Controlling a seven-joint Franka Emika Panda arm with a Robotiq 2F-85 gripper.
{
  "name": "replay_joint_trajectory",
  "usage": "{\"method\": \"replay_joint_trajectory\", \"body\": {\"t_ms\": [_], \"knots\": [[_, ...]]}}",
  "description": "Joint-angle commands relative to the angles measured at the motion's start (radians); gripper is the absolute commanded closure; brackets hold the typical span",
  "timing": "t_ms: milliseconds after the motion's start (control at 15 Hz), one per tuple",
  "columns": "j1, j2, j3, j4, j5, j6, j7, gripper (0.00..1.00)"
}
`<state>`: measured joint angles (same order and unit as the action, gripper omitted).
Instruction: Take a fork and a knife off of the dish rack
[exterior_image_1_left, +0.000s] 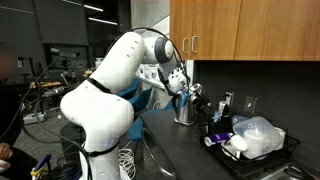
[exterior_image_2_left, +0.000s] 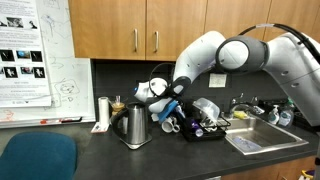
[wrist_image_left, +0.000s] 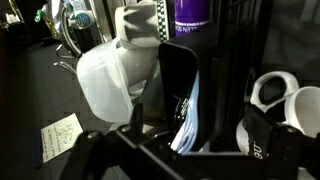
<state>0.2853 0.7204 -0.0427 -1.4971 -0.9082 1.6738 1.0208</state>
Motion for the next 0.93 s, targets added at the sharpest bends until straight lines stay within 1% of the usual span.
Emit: {"method": "replay_joint_trajectory", "body": {"t_ms": [0,200,533,667,867], "knots": [[-0.005,0.038,-0.008,0.072,-0.054,-0.009,-0.001,0.00],[-0.009,0.062,-0.004,0.106,-0.077,-0.010,-0.001,0.00],[-0.009,0.099,-0.003,0.140,-0.063,-0.018,0.001,0.00],[-0.009,0.117,-0.009,0.173,-0.064,-0.033,-0.012,0.00],[-0.007,0.128,-0.019,0.195,-0.065,-0.069,-0.007,0.00]]}}
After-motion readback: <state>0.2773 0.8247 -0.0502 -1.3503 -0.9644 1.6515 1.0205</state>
